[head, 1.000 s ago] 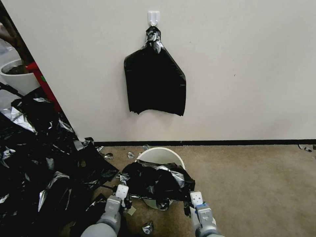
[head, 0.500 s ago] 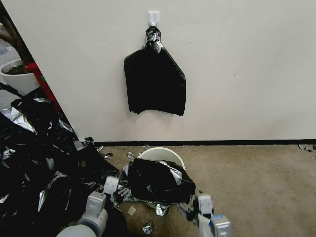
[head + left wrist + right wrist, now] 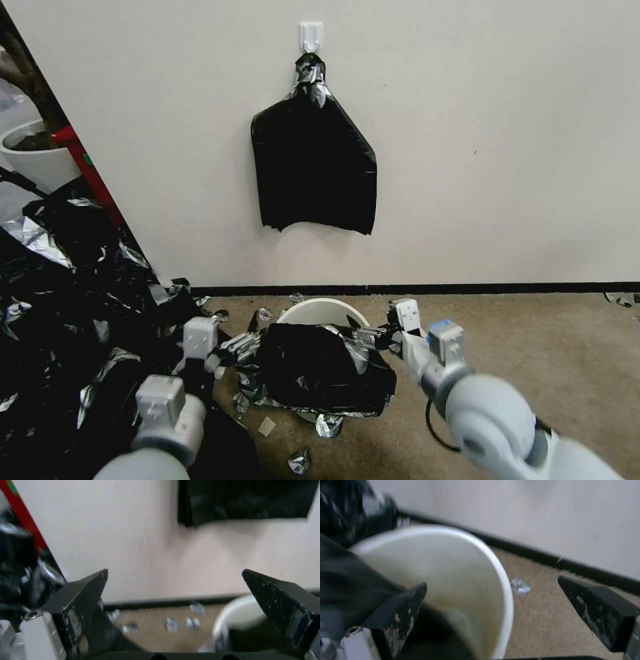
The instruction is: Place a trash bag onto the trash bin.
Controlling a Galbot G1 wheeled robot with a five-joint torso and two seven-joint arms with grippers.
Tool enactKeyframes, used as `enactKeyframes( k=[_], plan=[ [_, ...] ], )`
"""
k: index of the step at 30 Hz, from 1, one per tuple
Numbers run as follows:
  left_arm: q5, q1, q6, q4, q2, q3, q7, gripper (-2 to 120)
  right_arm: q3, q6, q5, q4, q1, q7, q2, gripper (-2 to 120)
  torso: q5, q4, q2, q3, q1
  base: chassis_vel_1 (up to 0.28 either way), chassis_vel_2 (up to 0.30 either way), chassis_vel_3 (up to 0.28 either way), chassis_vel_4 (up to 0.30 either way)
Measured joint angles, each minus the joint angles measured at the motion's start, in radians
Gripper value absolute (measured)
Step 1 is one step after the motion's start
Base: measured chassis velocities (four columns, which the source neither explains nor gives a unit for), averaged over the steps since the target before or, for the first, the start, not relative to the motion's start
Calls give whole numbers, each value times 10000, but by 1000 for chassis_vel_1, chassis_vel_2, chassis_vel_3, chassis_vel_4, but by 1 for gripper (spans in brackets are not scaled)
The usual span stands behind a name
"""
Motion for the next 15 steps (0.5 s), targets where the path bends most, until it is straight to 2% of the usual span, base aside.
enactKeyframes(
  k=[1, 3, 6, 11, 15],
  plan=[
    [0, 0, 0, 0, 0, 0, 0, 100, 0, 0, 0, 0, 0, 0, 0, 100, 0, 0, 0, 0, 0, 0, 0, 0, 0],
    [12, -57, -124, 0, -147, -293, 112, 100, -178, -142, -354, -1160, 853, -1304, 127, 100, -3, 1, -1, 1, 2, 0, 0, 0, 0],
    [10, 29, -189, 0, -221, -404, 113, 100, -234, -151, -463, -1491, 1097, -1594, 231, 100, -3, -1, -1, 0, 1, 0, 0, 0, 0],
    [-210, -161, -238, 4, -288, -655, 64, 100, -605, -151, -611, -2645, 2017, -1887, 853, 100, -4, 0, 0, 0, 2, 0, 0, 0, 0],
    [-254, -270, -231, 18, -346, -677, 64, 100, -735, -148, -1540, -3378, 2301, -3165, 1164, 96, -4, -2, -1, -1, 1, 0, 0, 0, 0]
  ],
)
